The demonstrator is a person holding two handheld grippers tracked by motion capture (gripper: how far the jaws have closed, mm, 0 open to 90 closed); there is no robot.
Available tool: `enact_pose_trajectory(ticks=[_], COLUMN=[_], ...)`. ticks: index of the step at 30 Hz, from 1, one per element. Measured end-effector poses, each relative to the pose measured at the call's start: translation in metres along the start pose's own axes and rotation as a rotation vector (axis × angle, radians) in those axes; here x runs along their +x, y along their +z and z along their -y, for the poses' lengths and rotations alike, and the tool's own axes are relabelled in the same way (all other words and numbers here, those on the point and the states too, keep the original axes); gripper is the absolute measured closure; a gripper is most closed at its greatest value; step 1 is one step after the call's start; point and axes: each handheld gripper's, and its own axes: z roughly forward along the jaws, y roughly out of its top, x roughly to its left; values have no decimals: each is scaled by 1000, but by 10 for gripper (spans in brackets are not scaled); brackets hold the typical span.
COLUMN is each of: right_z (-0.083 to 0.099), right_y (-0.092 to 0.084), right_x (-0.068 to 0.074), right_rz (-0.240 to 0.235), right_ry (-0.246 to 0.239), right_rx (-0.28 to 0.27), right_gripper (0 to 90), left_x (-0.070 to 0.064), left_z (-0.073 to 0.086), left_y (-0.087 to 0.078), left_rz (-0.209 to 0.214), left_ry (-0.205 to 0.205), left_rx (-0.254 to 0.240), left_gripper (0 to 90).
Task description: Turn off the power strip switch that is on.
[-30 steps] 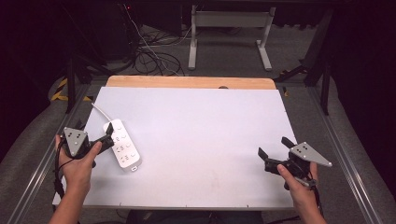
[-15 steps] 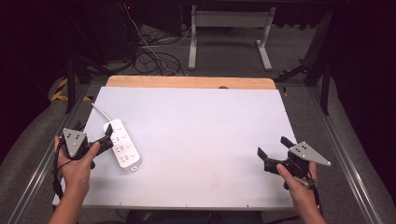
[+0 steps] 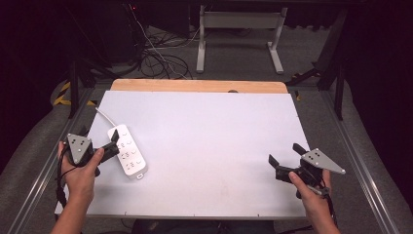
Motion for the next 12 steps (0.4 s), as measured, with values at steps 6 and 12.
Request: enact_pose_trajectory(ticks=[6, 12], right_z=[0, 0], right_y=[-1, 1], right_x=[-1, -1], right_rz=[1, -2], right_ry=[-4, -3], right_rx=[4, 6], right_gripper=[32, 33], left_x=[-1, 0], left_z=[0, 1], left_y=[1, 1], left_rz=[9, 10], left_ry=[5, 10], left_rx=[2, 8], left_gripper=[5, 6])
